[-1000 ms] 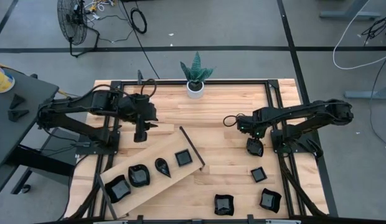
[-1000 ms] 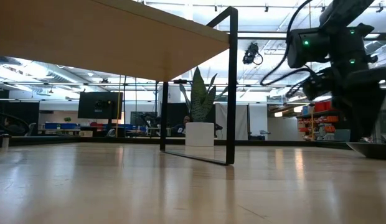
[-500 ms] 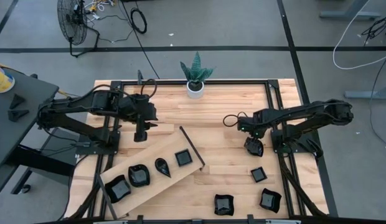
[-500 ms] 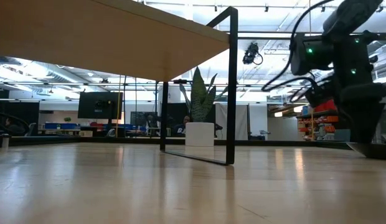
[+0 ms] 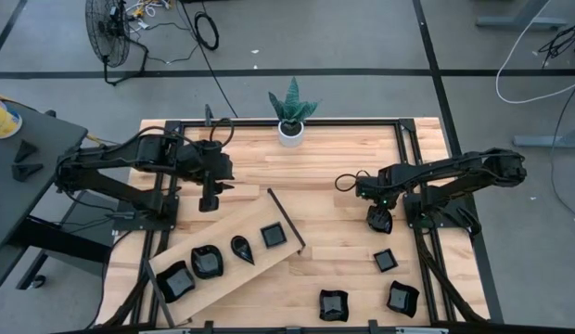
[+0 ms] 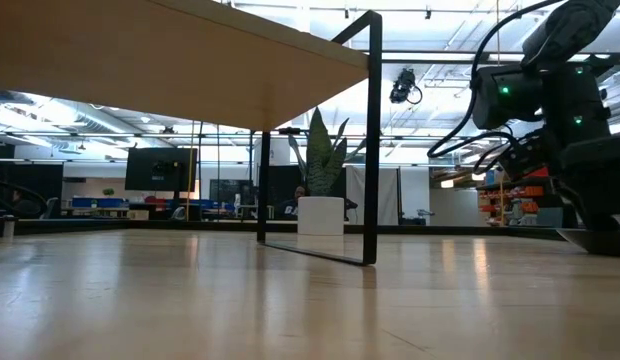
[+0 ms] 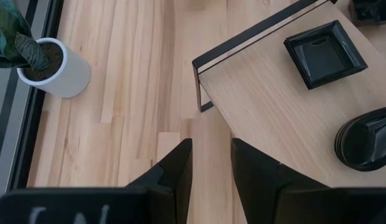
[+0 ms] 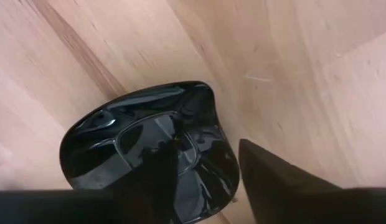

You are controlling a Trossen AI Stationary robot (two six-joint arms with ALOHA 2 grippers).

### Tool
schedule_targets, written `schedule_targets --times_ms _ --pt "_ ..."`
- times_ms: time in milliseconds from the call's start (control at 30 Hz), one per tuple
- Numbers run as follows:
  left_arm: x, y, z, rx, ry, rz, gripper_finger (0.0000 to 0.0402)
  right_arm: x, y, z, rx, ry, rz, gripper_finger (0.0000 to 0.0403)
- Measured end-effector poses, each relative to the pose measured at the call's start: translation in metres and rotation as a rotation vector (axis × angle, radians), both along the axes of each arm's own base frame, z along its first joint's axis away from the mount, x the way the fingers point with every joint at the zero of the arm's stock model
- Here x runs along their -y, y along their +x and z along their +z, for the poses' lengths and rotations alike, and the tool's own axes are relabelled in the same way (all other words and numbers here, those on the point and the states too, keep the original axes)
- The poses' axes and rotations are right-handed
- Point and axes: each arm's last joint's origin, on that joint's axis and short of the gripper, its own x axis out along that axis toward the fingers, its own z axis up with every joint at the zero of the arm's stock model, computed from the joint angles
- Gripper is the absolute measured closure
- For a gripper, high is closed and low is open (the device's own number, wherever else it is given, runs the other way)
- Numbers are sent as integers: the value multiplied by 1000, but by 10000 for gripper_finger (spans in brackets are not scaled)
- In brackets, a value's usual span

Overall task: Pick & Place Mini shaped plates
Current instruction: Stack the black leaf shaped on top of the black leaf shaped on the shelf

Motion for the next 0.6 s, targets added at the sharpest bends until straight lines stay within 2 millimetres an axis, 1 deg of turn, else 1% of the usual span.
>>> schedule_targets --times_ms 200,333,500,600 --pt "0 0 0 0 0 0 287 0 0 0 0 2 0 308" --pt "0 0 0 0 0 0 287 0 0 0 0 3 0 351" --pt "0 0 0 0 0 0 287 0 0 0 5 18 -1 389" --pt "0 0 0 0 0 1 287 -1 1 1 15 48 -2 399"
